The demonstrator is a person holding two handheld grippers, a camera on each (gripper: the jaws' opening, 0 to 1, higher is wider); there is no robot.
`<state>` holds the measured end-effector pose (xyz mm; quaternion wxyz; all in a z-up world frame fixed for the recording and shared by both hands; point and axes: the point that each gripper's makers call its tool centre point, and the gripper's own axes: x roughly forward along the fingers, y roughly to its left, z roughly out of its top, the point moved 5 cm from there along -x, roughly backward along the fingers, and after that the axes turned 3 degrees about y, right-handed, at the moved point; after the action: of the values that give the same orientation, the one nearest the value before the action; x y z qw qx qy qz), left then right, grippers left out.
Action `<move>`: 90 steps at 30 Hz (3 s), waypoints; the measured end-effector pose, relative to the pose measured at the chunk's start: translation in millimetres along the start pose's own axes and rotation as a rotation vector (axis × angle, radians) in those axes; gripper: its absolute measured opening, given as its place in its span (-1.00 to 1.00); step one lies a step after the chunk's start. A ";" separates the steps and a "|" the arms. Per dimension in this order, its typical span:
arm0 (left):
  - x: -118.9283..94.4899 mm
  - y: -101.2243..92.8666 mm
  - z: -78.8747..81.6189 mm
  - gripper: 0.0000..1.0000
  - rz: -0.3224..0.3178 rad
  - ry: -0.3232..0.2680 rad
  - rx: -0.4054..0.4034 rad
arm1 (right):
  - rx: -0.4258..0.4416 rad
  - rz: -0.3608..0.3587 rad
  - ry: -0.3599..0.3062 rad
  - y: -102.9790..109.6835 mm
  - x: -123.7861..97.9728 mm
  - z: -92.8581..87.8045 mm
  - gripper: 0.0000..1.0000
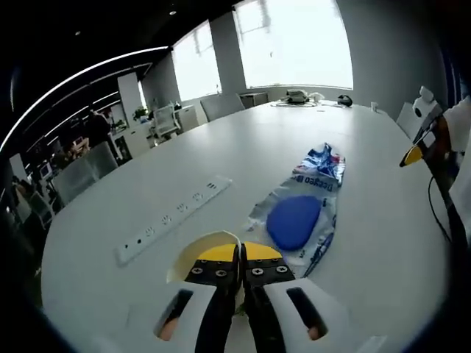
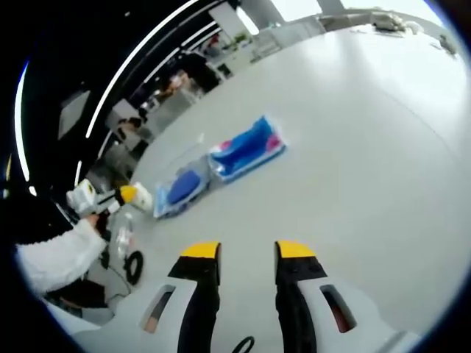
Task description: Arrange the tabletop items into an orderly group along one side of the table until the central work area is clear of visible clutter.
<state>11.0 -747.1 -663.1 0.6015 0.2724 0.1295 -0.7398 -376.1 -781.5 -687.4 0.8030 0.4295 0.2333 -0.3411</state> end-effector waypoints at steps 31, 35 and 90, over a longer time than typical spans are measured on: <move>-3.7 -11.0 -14.0 -1.00 -0.021 0.008 -0.081 | 0.035 0.022 -0.005 2.2 4.7 -1.1 -0.46; -4.8 -7.9 -15.0 -0.99 -0.010 0.016 -0.098 | 0.027 0.026 -0.003 4.1 4.7 -1.9 -0.45; -130.0 -5.7 -39.5 0.93 0.179 0.002 -0.518 | -0.003 0.091 -0.007 16.5 -3.3 -26.0 -0.31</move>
<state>32.0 -618.7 -623.6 0.7138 0.1205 0.2907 -0.6257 -368.1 -751.8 -690.0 0.8190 0.4375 0.2113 -0.3053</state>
